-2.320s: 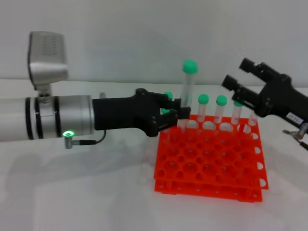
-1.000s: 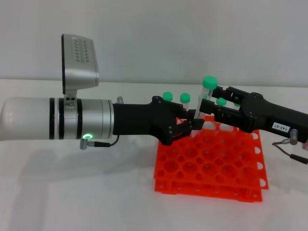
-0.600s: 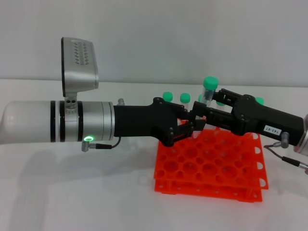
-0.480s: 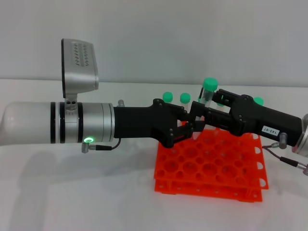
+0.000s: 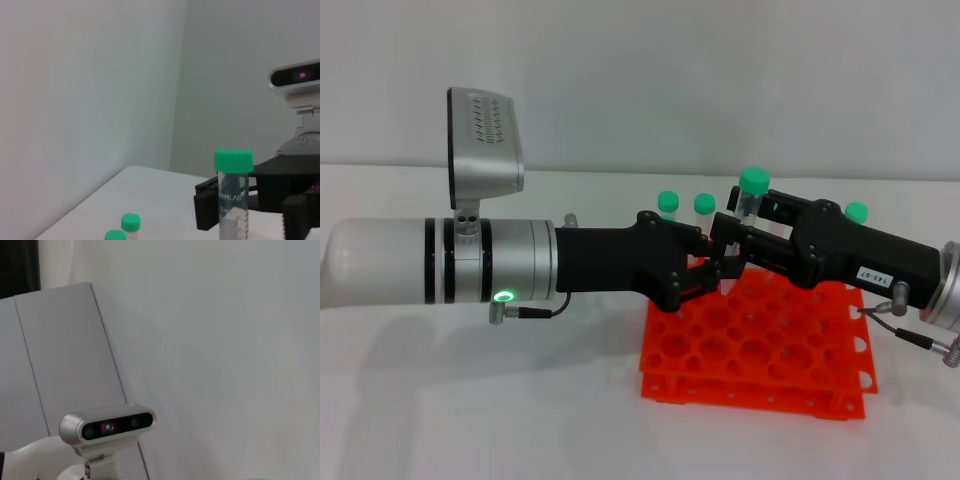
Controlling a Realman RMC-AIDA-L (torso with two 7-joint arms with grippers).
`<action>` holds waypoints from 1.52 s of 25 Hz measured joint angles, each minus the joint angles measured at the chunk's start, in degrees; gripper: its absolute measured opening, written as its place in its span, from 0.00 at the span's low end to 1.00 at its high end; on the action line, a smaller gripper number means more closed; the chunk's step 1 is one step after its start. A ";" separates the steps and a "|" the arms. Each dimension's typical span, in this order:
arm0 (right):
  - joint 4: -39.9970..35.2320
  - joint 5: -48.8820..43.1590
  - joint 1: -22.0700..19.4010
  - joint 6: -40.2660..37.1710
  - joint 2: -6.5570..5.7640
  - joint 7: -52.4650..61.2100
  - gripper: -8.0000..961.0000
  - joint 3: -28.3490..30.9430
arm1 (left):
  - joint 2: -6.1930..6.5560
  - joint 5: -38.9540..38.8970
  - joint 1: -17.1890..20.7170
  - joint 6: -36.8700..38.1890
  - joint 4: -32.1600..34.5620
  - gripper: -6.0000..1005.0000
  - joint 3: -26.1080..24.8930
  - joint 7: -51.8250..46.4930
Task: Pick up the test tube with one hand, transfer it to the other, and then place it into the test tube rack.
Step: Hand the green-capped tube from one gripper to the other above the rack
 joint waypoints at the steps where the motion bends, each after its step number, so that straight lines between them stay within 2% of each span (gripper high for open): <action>1: -0.01 0.00 0.00 0.18 0.02 -0.18 0.60 -0.02 | 0.00 0.00 0.02 0.00 0.00 0.23 0.03 0.00; 6: 0.01 0.03 -0.01 0.71 0.08 -0.46 0.46 -0.14 | 0.00 0.00 0.01 0.01 0.00 0.23 0.15 0.00; 12: -0.05 -1.38 0.11 1.11 0.08 -0.96 0.35 0.38 | 0.00 0.02 -0.02 0.05 0.01 0.23 0.17 0.00; 30: 0.02 -2.00 0.00 1.09 -0.26 -2.21 0.25 1.07 | 0.00 0.01 -0.27 -0.17 -0.50 0.24 0.12 -0.23; 38: 0.06 -2.00 0.00 1.10 -0.45 -2.40 0.25 1.06 | 0.00 0.00 -0.22 -0.21 -0.50 0.24 0.15 -0.51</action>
